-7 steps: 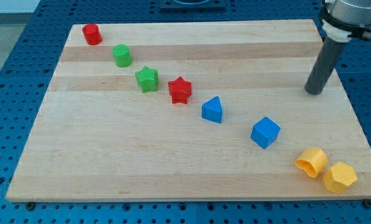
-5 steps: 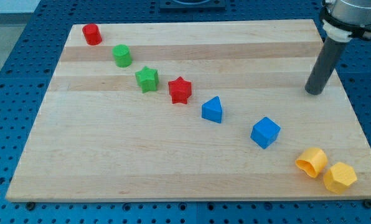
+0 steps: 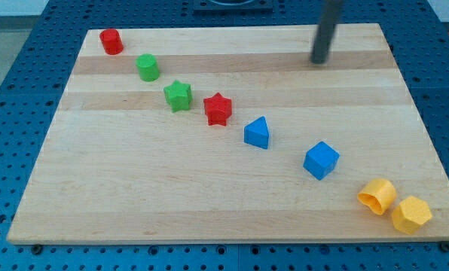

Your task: Point your arm at the red circle

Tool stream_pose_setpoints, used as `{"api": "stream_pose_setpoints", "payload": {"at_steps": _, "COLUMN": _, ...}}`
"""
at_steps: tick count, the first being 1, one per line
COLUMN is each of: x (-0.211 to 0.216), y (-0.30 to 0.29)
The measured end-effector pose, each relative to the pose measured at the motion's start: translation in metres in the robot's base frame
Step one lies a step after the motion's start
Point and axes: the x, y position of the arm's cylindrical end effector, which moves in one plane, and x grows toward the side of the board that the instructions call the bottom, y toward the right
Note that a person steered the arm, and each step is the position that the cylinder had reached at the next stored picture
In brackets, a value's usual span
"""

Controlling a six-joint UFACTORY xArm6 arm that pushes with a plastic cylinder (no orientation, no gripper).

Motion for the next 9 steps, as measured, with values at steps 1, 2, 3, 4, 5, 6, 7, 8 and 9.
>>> {"api": "stream_pose_setpoints", "payload": {"at_steps": 1, "x": -0.026, "y": -0.09}}
{"api": "stream_pose_setpoints", "payload": {"at_steps": 2, "x": -0.037, "y": -0.182}}
{"api": "stream_pose_setpoints", "payload": {"at_steps": 3, "x": -0.045, "y": -0.237}}
{"api": "stream_pose_setpoints", "payload": {"at_steps": 4, "x": -0.046, "y": -0.255}}
{"api": "stream_pose_setpoints", "payload": {"at_steps": 5, "x": -0.046, "y": -0.255}}
{"api": "stream_pose_setpoints", "payload": {"at_steps": 6, "x": -0.046, "y": -0.255}}
{"api": "stream_pose_setpoints", "payload": {"at_steps": 7, "x": -0.046, "y": -0.251}}
{"api": "stream_pose_setpoints", "payload": {"at_steps": 8, "x": -0.089, "y": -0.251}}
{"api": "stream_pose_setpoints", "payload": {"at_steps": 9, "x": -0.087, "y": -0.292}}
